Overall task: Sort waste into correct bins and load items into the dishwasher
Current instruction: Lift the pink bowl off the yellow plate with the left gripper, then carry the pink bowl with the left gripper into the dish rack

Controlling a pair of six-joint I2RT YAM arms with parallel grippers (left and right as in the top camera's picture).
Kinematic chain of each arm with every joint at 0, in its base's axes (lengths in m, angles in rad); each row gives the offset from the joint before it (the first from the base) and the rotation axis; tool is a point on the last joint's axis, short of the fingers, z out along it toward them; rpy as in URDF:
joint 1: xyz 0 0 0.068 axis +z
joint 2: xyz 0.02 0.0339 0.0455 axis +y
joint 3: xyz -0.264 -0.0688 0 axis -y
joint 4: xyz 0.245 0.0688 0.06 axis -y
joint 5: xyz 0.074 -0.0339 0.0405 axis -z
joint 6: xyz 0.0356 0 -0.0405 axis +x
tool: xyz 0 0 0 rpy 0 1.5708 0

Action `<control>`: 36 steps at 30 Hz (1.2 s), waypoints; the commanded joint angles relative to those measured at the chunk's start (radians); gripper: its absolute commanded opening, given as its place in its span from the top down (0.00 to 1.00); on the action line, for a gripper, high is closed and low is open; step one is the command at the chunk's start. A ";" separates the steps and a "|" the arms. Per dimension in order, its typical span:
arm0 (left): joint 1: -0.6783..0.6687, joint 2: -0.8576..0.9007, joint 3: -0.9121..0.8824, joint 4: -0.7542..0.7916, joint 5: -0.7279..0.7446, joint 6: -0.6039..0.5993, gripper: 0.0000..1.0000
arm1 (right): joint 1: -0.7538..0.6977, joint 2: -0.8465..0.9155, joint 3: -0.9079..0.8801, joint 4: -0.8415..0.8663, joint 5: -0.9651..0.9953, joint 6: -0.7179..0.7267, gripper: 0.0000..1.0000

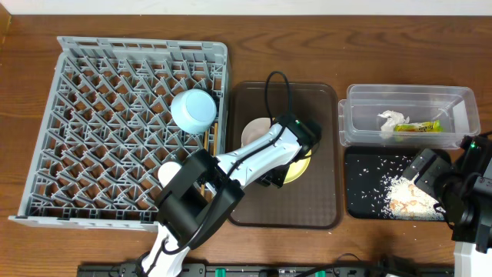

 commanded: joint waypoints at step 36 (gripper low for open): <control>-0.023 -0.004 -0.007 0.389 -0.055 -0.042 0.91 | -0.003 -0.005 0.011 -0.001 0.005 0.007 0.01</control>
